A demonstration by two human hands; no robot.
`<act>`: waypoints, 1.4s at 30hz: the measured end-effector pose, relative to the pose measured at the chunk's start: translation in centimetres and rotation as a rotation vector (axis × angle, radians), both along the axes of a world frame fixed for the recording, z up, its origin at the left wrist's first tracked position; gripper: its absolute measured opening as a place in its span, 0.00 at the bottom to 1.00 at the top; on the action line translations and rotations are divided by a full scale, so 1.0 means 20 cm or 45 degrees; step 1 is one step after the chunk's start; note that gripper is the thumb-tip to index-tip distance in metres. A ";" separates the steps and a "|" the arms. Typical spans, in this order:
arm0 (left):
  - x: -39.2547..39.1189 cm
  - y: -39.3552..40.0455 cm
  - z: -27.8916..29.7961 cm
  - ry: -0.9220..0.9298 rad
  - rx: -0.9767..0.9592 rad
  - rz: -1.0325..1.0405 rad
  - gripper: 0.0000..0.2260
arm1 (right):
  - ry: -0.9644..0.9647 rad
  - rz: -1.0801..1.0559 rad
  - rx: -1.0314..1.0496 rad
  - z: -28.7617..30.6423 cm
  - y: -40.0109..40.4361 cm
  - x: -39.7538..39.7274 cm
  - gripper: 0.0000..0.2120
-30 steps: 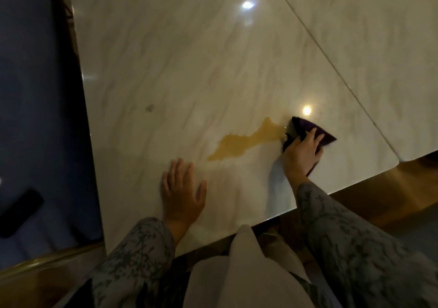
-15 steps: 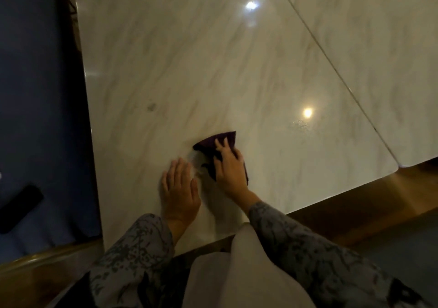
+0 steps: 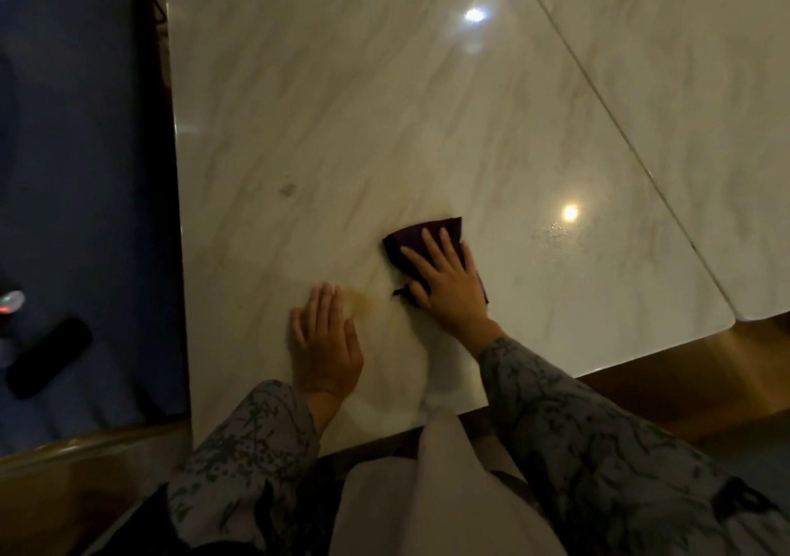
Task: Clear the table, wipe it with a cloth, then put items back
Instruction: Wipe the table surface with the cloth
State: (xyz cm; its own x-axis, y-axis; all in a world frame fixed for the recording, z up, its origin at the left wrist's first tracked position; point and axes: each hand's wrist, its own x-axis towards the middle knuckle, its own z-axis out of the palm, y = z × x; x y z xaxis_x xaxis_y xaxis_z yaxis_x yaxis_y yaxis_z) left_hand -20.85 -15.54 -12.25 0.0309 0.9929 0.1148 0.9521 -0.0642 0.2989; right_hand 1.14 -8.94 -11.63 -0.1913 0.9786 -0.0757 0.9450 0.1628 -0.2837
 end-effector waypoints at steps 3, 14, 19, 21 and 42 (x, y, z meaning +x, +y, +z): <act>0.00 0.00 0.00 -0.041 -0.011 0.007 0.23 | 0.056 -0.164 0.009 0.02 0.06 0.17 0.26; -0.03 0.00 0.01 -0.618 0.075 0.190 0.22 | 0.254 -0.670 0.150 0.02 -0.08 0.33 0.17; -0.16 0.05 0.03 -0.735 0.101 0.109 0.22 | 0.436 -0.813 0.147 0.05 -0.20 0.02 0.18; -0.30 0.10 0.04 -0.694 0.118 0.098 0.23 | 0.560 -0.798 0.116 0.07 -0.22 -0.17 0.19; -0.96 0.23 -0.01 -0.401 -0.113 -0.474 0.18 | -0.025 -0.583 -0.042 0.03 -0.40 -0.78 0.29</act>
